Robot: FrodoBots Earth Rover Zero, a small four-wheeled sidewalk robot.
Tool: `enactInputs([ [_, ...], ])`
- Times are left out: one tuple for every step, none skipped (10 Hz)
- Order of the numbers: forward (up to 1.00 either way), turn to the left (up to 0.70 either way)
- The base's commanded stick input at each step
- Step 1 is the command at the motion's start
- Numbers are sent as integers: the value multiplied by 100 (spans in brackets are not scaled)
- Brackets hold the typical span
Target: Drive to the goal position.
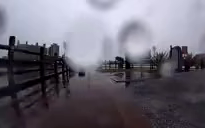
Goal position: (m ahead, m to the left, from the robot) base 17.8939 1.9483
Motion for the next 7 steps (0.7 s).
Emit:
enactInputs([
  [100,40],
  [100,16],
  [100,0],
  [100,0],
  [100,0],
  [100,0],
  [100,0],
])
